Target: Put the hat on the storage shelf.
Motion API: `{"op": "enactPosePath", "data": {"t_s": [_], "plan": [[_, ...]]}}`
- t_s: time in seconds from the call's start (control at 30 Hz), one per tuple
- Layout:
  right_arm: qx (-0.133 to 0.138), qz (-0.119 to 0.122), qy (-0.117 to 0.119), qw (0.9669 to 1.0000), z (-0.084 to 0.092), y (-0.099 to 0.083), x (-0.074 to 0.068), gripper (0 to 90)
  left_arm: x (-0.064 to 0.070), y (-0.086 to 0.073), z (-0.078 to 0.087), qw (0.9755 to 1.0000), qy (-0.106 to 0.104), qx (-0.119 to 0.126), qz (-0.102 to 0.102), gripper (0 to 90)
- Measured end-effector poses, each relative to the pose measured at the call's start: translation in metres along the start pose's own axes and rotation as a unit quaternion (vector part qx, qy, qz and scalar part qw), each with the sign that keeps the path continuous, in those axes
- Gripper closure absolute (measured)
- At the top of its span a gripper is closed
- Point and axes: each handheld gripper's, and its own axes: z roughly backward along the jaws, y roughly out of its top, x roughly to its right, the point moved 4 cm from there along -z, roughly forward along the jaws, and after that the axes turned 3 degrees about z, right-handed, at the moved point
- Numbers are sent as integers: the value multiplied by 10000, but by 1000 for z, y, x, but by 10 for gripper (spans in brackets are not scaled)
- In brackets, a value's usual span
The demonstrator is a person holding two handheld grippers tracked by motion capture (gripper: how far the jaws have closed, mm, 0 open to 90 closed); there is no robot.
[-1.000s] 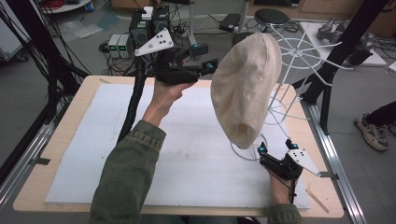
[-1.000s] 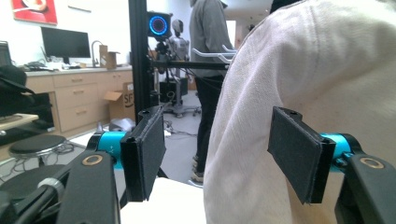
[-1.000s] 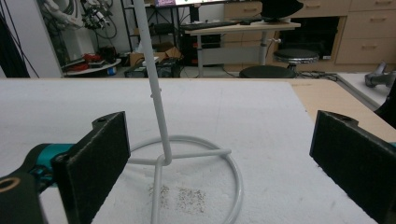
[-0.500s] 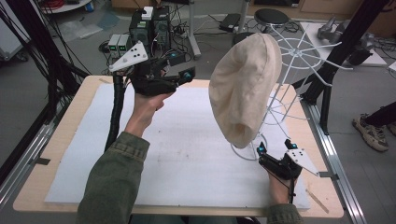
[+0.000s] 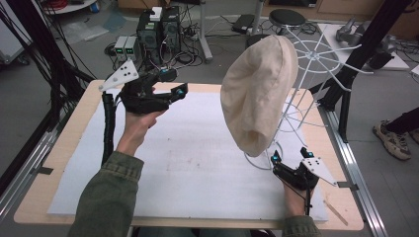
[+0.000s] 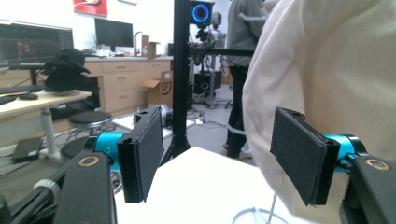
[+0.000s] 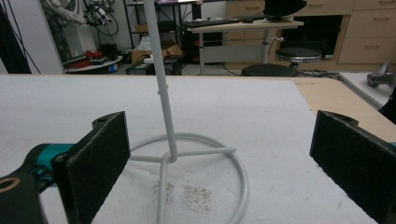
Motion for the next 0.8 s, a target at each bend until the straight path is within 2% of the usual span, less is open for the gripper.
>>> {"op": "enactPosePath", "data": {"t_s": [0.17,0.33,0.47,0.5,0.57,0.67,0.8], "plan": [[-27,-46,-6,10000,1,0,0,39,-7,-15,15,9998,160,-95,98,338],[-8,1,-9,10000,0,0,0,39,-11,-24,29,9994,292,-123,141,335],[-32,-52,8,10000,1,0,-1,39,-12,-32,40,9989,401,-141,210,335],[-10,3,2,10000,0,0,0,39,-13,-33,43,9987,437,-151,221,334],[-22,-51,11,10000,0,0,-1,39,-14,-35,48,9983,507,-168,220,335],[-7,-13,4,10000,0,0,-1,39,-15,-38,56,9978,594,-178,230,335],[-3,9,0,10000,0,0,0,39,-17,-45,70,9963,809,-195,219,334]]}}
